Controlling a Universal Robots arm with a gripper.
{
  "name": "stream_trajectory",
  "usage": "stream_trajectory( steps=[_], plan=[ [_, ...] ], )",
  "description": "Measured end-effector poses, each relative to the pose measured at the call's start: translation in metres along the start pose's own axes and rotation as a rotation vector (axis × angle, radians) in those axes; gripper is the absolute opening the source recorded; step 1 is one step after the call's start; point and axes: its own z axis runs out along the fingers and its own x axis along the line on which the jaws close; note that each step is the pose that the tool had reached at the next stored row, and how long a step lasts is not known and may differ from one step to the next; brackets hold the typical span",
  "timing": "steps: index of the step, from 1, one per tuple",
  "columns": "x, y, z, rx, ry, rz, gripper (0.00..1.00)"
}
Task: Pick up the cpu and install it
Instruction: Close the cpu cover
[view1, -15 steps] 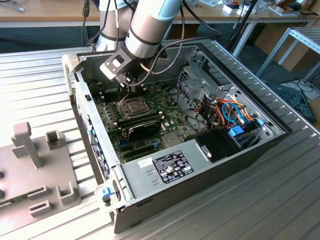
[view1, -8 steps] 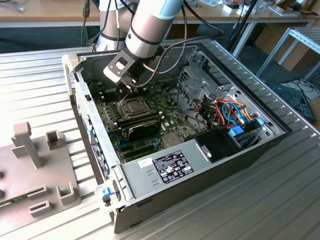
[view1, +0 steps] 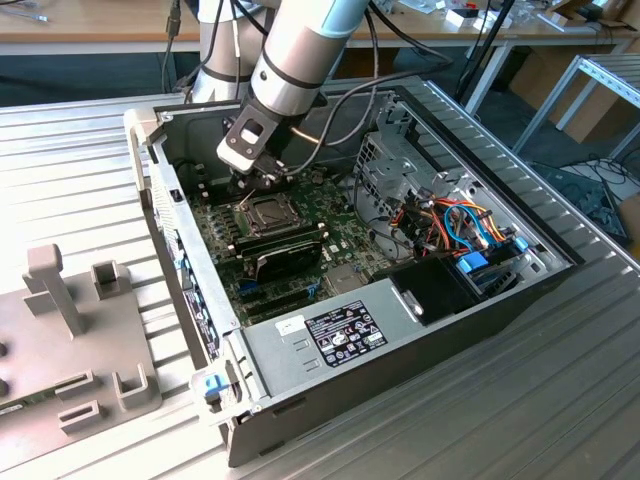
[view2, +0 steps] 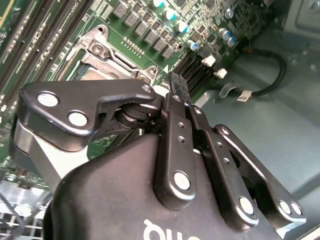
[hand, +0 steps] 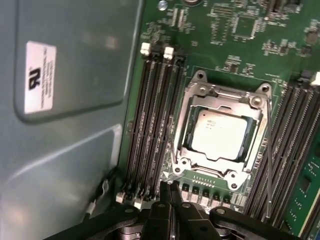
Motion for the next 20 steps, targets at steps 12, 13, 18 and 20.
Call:
stream_trajectory(
  steps=[12, 13, 18, 20],
  plan=[
    [0.0009, -0.0006, -0.0038, 0.0122, 0.0025, -0.075, 0.11],
    [0.0009, -0.0006, -0.0039, 0.0161, 0.0008, -0.094, 0.11],
    [0.0009, -0.0005, -0.0039, 0.0415, -0.0144, -0.215, 0.11],
    [0.0009, -0.0005, -0.0039, 0.0508, -0.0207, -0.259, 0.11]
  ],
)
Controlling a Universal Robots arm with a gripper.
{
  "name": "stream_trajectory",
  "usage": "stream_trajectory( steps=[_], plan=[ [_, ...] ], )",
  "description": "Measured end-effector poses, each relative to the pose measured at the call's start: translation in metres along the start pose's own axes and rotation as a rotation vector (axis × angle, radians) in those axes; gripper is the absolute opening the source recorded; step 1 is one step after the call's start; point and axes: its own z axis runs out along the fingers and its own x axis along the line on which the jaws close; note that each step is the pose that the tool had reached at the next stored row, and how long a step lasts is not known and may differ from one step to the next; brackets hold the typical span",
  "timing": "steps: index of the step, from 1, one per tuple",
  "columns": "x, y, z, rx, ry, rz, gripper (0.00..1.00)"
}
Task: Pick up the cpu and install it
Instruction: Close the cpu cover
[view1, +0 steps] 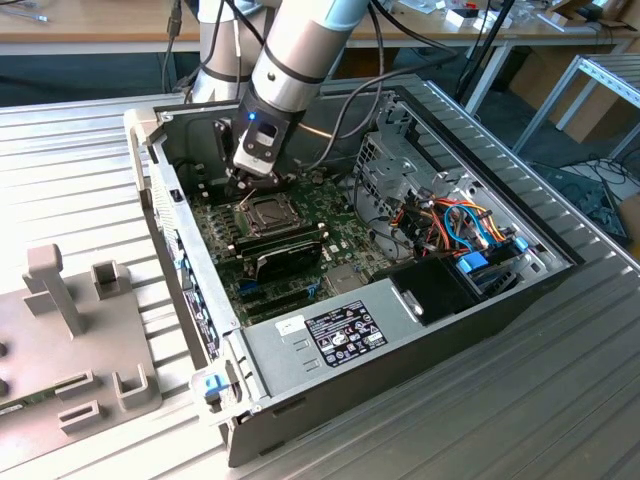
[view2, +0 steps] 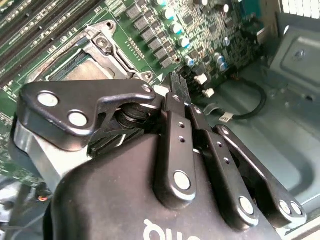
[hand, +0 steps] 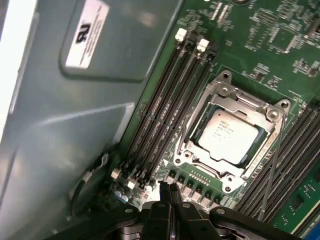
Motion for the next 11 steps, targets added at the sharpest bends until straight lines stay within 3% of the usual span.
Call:
stream_trajectory(
  steps=[7, 9, 11],
  plan=[
    [0.0000, 0.0000, 0.0000, 0.0279, -0.0185, -0.132, 0.11],
    [0.0000, 0.0000, 0.0000, 0.0324, -0.0217, -0.163, 0.11],
    [0.0000, -0.0001, -0.0001, 0.0348, -0.0208, -0.194, 0.11]
  ],
)
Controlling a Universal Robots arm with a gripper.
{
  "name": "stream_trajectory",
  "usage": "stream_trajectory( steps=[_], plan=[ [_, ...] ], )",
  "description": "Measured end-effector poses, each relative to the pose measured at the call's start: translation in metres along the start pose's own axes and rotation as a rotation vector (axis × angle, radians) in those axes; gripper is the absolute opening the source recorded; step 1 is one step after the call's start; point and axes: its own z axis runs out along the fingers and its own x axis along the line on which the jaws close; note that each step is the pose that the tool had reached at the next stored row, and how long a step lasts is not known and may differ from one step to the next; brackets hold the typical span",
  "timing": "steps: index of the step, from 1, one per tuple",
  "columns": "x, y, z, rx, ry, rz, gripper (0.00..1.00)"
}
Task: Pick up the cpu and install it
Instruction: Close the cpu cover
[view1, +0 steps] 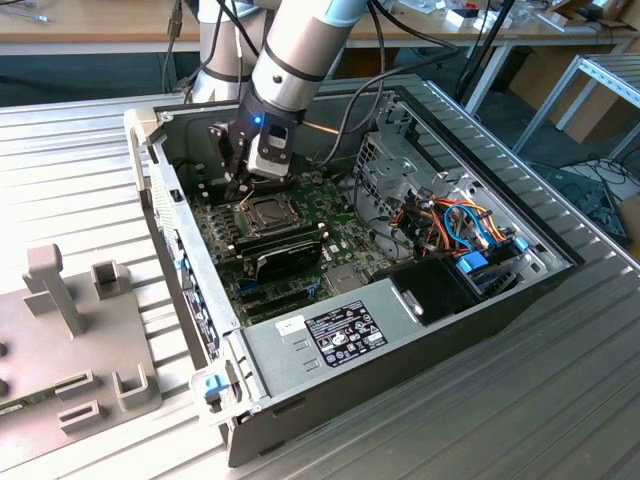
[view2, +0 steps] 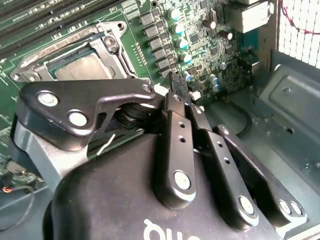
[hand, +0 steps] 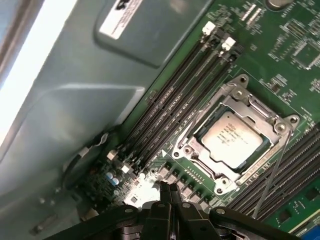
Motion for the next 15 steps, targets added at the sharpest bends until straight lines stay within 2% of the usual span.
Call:
stream_trajectory(
  steps=[2, 6, 11, 13, 15],
  plan=[
    [0.0000, 0.0003, 0.0002, 0.0019, 0.0007, -0.021, 0.11],
    [-0.0004, 0.0028, -0.0004, 0.0087, -0.0027, -0.048, 0.11],
    [-0.0016, 0.0109, -0.0017, 0.0157, -0.0064, -0.076, 0.11],
    [-0.0019, 0.0117, -0.0017, 0.0235, -0.0100, -0.110, 0.11],
    [-0.0020, 0.0117, -0.0019, 0.0272, -0.0102, -0.138, 0.11]
  ],
)
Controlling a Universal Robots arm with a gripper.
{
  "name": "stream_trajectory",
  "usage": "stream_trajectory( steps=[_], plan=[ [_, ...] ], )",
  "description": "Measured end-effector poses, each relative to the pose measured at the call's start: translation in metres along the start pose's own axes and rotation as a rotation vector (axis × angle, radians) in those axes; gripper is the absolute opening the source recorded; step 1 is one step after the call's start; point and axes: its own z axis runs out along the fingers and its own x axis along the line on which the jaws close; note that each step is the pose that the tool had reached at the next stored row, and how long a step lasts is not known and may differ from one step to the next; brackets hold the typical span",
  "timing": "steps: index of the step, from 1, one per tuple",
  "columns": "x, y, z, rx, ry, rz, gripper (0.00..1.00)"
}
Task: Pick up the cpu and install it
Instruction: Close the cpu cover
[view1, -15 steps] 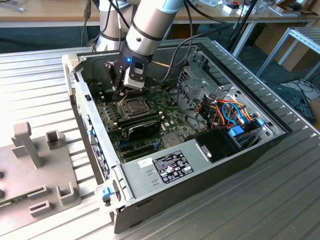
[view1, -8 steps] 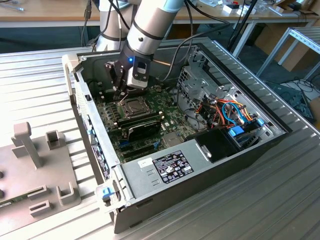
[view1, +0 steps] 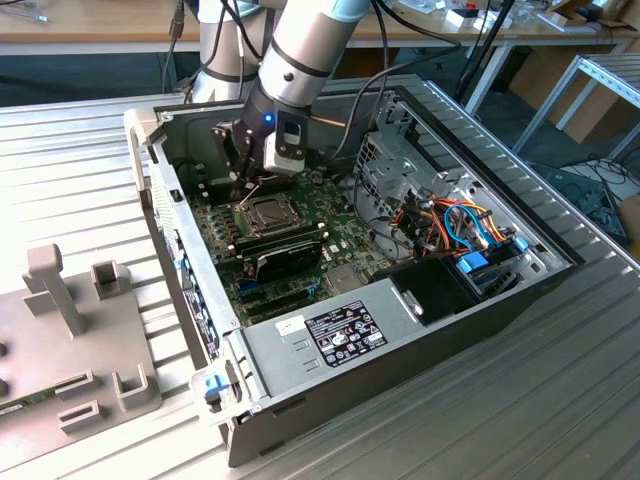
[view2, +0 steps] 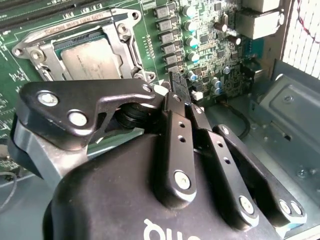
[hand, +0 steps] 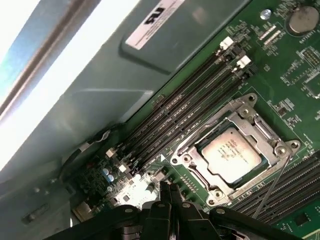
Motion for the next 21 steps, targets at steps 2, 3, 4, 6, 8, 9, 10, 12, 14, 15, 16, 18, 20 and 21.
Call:
stream_trajectory(
  steps=[2, 3, 4, 6, 8, 9, 10, 12, 14, 15, 16, 18, 20, 21],
  plan=[
    [0.0000, 0.0000, 0.0000, 0.0015, 0.0012, -0.028, 0.11],
    [0.0000, 0.0001, 0.0000, 0.0022, 0.0024, -0.051, 0.11],
    [0.0000, 0.0000, 0.0001, 0.0028, 0.0029, -0.065, 0.11],
    [0.0000, 0.0001, 0.0001, 0.0052, 0.0046, -0.112, 0.11],
    [0.0000, 0.0001, 0.0001, 0.0075, 0.0051, -0.154, 0.11],
    [0.0000, 0.0001, 0.0001, 0.0100, 0.0044, -0.178, 0.11],
    [-0.0001, 0.0002, 0.0001, 0.0130, 0.0034, -0.194, 0.11],
    [0.0000, 0.0005, 0.0000, 0.0158, 0.0025, -0.206, 0.11],
    [0.0000, 0.0005, 0.0000, 0.0160, 0.0023, -0.206, 0.11],
    [0.0000, 0.0005, 0.0000, 0.0159, 0.0023, -0.206, 0.11],
    [0.0001, 0.0007, 0.0000, 0.0144, 0.0030, -0.206, 0.11],
    [0.0004, 0.0009, 0.0000, 0.0054, 0.0045, -0.210, 0.11],
    [0.0007, 0.0014, 0.0001, -0.0119, 0.0065, -0.221, 0.11],
    [0.0007, 0.0015, 0.0001, -0.0177, 0.0071, -0.226, 0.11]
  ],
)
